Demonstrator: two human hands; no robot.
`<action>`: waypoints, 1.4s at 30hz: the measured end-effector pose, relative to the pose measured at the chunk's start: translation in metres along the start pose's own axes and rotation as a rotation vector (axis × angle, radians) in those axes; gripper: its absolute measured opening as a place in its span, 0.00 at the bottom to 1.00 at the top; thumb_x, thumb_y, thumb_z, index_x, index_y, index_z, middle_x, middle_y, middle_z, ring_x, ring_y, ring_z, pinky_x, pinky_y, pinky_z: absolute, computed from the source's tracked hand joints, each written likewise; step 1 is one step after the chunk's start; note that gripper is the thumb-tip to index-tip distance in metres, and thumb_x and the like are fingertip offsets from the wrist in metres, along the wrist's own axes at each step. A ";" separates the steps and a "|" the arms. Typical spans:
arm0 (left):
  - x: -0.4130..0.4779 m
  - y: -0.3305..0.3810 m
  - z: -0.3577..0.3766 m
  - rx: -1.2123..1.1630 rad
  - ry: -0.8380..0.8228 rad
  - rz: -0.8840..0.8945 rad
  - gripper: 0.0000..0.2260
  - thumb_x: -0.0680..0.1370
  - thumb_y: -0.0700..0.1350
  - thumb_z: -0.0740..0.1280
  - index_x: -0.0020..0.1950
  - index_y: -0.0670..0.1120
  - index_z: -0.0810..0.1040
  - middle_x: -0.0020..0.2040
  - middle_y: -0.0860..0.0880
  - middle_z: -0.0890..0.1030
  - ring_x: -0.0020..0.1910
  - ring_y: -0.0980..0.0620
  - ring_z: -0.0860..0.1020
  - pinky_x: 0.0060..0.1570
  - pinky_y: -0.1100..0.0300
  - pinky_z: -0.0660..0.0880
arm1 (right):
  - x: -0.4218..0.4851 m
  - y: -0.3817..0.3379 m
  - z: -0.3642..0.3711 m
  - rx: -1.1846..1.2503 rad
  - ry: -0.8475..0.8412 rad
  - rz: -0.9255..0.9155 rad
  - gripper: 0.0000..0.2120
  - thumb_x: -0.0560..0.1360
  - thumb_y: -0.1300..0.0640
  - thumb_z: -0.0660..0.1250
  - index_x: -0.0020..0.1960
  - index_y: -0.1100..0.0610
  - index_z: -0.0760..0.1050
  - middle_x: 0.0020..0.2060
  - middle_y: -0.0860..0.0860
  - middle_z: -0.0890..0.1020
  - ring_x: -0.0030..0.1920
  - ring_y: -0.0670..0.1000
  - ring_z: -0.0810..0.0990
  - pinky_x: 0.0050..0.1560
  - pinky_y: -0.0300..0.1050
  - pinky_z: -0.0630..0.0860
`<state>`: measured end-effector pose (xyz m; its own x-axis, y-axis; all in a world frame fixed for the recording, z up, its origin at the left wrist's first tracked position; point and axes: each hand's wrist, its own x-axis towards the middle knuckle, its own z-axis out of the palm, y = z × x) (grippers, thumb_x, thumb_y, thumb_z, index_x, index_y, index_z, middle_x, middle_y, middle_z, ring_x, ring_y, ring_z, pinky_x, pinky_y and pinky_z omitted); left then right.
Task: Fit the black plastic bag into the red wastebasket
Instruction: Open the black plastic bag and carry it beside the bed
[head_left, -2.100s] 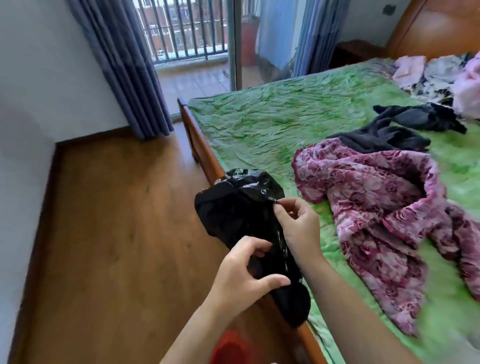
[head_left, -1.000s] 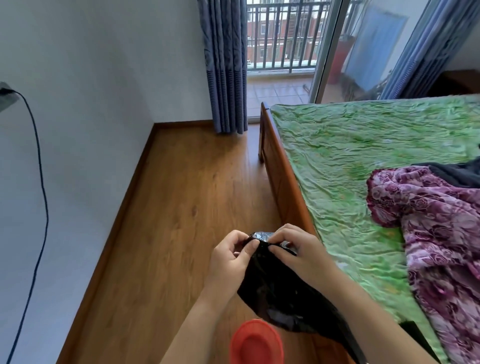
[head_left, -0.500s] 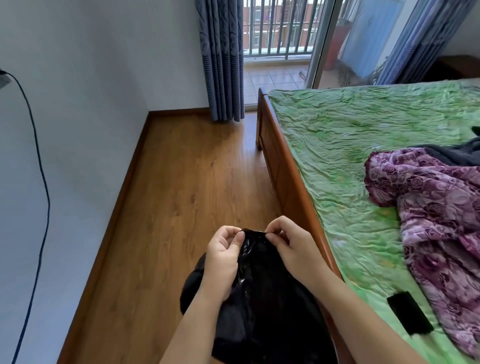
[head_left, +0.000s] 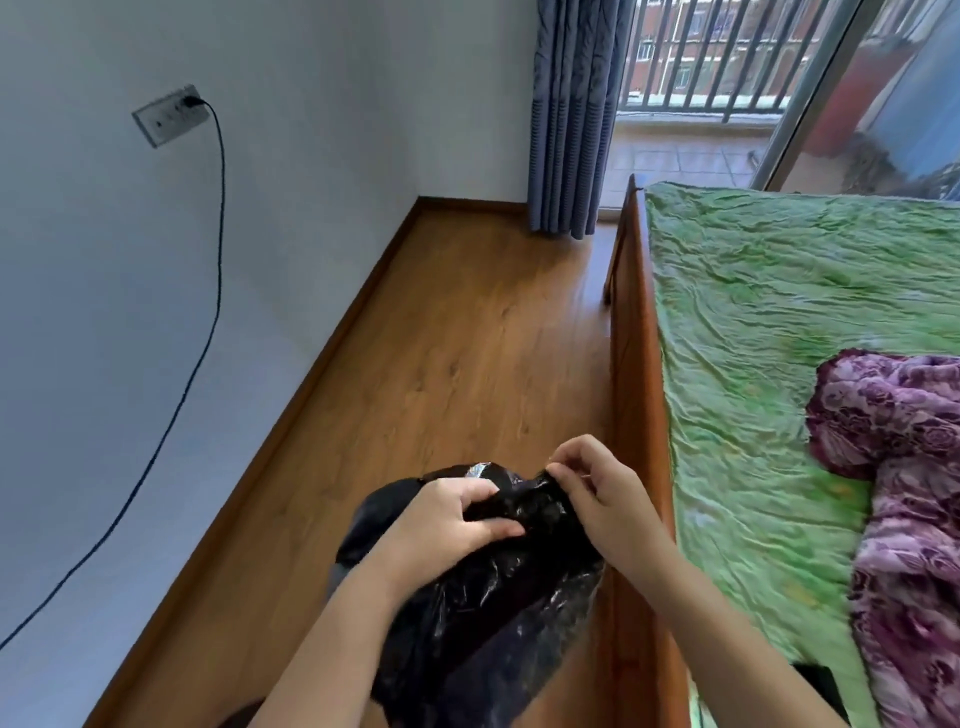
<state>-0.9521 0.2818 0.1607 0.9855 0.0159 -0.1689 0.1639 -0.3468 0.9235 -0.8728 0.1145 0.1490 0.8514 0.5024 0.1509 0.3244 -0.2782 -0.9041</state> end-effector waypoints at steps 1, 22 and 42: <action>-0.004 0.001 0.004 0.007 0.015 -0.019 0.01 0.70 0.46 0.72 0.41 0.50 0.82 0.40 0.55 0.84 0.40 0.59 0.80 0.39 0.70 0.73 | -0.003 0.003 -0.003 0.001 -0.038 -0.008 0.08 0.73 0.60 0.66 0.40 0.49 0.71 0.34 0.47 0.78 0.37 0.45 0.76 0.40 0.36 0.72; -0.003 -0.093 0.028 -0.035 0.230 -0.166 0.05 0.71 0.51 0.62 0.41 0.51 0.75 0.34 0.51 0.78 0.33 0.51 0.76 0.36 0.51 0.73 | -0.016 0.091 0.069 -0.199 -0.293 -0.015 0.05 0.71 0.69 0.64 0.41 0.61 0.74 0.39 0.53 0.75 0.41 0.50 0.75 0.43 0.42 0.71; 0.069 -0.437 0.080 0.208 0.132 -0.211 0.07 0.76 0.45 0.64 0.43 0.43 0.77 0.41 0.45 0.80 0.41 0.49 0.77 0.44 0.48 0.74 | -0.033 0.386 0.253 -0.205 -0.317 0.040 0.12 0.69 0.51 0.70 0.50 0.52 0.74 0.42 0.42 0.75 0.43 0.40 0.72 0.45 0.25 0.65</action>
<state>-0.9596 0.3597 -0.2819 0.9303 0.2241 -0.2903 0.3657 -0.5071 0.7805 -0.8795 0.1976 -0.3063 0.7056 0.7073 -0.0437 0.3961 -0.4448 -0.8032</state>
